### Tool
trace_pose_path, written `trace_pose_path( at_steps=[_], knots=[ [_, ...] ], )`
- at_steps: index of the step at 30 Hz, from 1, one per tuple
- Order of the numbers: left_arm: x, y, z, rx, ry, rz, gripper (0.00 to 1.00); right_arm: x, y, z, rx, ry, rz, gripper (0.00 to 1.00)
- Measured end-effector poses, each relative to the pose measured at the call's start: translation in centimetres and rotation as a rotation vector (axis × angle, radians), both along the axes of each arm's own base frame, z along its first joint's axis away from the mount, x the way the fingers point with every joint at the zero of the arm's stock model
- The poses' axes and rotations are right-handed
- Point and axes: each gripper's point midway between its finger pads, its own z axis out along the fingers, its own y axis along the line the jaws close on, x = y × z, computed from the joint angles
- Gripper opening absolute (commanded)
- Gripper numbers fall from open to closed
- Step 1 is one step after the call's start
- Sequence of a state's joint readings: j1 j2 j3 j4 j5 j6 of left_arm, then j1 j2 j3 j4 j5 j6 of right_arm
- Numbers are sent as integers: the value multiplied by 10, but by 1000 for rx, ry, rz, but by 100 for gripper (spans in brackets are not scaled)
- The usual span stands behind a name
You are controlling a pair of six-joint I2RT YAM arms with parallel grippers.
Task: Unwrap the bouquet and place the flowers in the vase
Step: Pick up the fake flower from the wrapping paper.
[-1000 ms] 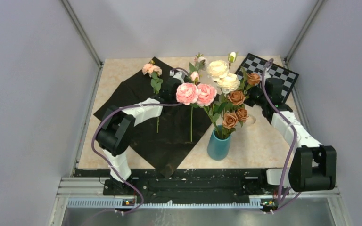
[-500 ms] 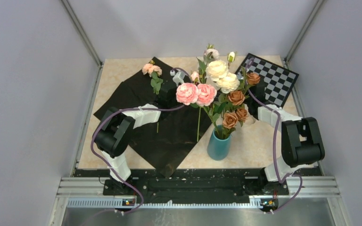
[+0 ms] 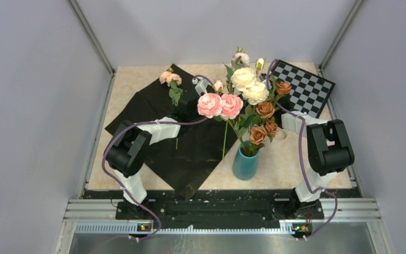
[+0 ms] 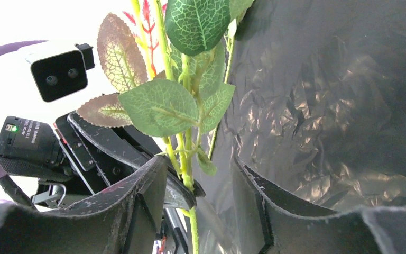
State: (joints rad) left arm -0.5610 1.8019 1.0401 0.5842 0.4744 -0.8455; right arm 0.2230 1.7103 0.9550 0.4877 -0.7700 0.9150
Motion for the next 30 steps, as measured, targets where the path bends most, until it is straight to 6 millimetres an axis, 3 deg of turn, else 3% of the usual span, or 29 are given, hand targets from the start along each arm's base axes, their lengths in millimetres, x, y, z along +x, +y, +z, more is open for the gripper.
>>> trace_pose_path(
  at_steps=[11,17,21,24,30],
  knots=[
    [-4,-3,-2,0,8,-17,0,2,12,-2,28,22,36,31],
    [-4,-3,-4,2,9,-21,0,2,13,3,36,23,41,7],
    [-3,-2,-4,9,3,-18,0,3,13,2,35,26,39,0],
    [-2,-2,-5,18,-4,-17,15,4,12,2,32,25,34,0],
    [0,0,-12,65,-23,-13,75,8,7,1,-2,7,-8,0]
  ],
)
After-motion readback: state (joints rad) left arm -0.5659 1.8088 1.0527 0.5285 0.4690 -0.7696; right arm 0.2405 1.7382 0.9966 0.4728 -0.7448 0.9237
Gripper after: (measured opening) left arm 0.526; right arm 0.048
